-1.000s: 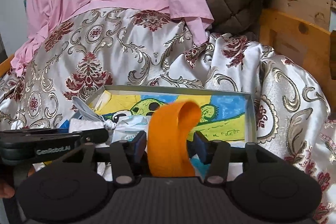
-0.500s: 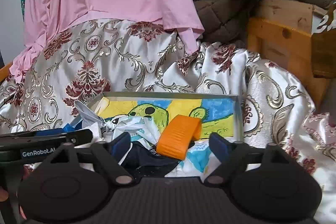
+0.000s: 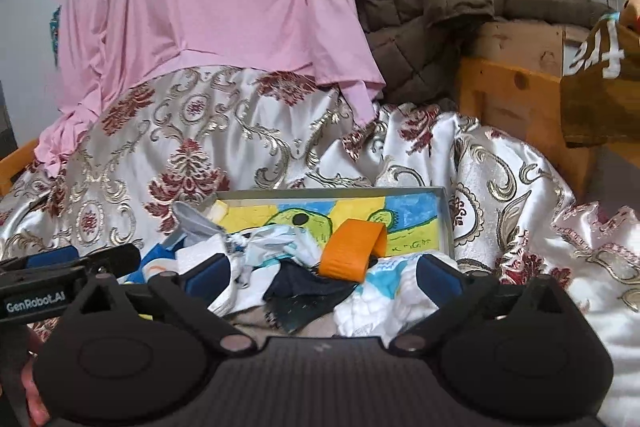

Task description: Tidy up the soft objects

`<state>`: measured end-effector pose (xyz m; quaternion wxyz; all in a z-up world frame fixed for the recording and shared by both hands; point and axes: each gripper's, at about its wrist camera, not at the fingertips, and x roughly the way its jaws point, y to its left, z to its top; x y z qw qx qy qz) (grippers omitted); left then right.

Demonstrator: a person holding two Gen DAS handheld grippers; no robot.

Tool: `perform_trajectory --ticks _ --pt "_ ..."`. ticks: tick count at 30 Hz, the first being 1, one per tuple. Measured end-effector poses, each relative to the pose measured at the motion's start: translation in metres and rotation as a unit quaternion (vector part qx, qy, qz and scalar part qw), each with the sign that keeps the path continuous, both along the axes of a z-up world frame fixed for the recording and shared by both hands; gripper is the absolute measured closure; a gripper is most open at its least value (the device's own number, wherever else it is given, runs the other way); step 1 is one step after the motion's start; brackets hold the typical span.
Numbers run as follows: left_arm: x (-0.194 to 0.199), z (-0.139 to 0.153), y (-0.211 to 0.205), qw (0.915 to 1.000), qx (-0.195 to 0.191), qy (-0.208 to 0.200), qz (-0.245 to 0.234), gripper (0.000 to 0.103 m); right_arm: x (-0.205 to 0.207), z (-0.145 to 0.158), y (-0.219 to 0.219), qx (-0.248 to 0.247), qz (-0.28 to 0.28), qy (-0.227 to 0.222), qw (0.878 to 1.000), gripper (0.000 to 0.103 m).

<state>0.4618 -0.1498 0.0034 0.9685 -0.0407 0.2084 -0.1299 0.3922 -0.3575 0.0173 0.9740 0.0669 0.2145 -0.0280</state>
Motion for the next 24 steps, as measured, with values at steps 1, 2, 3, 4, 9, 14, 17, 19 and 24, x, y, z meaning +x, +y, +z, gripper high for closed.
perform_trajectory --ticks 1,2,3,4,9,14,17,19,24 --pt "-0.007 0.001 0.004 1.0 -0.001 -0.004 0.003 0.002 -0.005 0.001 0.003 -0.003 0.001 -0.002 1.0 0.0" --pt "-0.014 0.001 0.008 0.9999 -0.005 -0.006 0.009 0.001 -0.01 0.001 0.006 -0.005 0.002 -0.004 1.0 0.0" --pt "-0.021 0.0 0.012 0.9998 -0.013 -0.007 0.013 0.001 -0.015 0.001 0.009 -0.005 0.003 -0.004 1.0 0.0" --pt "-0.028 -0.001 0.017 0.9996 -0.021 -0.008 0.019 0.001 -0.02 0.001 0.013 -0.006 0.003 -0.006 1.0 0.0" --pt "-0.063 -0.01 0.032 0.9981 -0.049 -0.012 0.036 0.001 -0.042 0.003 0.027 -0.012 0.004 -0.018 1.0 0.0" --pt "-0.097 -0.011 0.042 0.9983 -0.039 -0.026 0.035 0.001 -0.064 0.004 0.041 -0.022 0.01 -0.035 0.999 0.0" --pt "-0.115 -0.01 0.049 0.9979 -0.035 -0.033 0.045 0.001 -0.08 0.007 0.049 -0.027 0.013 -0.048 0.998 0.0" --pt "-0.127 -0.007 0.054 0.9972 -0.032 -0.037 0.057 0.001 -0.091 0.011 0.052 -0.026 0.013 -0.052 0.998 0.0" --pt "-0.157 0.003 0.068 0.9945 -0.037 -0.044 0.087 0.001 -0.118 0.023 0.062 -0.026 0.02 -0.066 0.997 0.0"
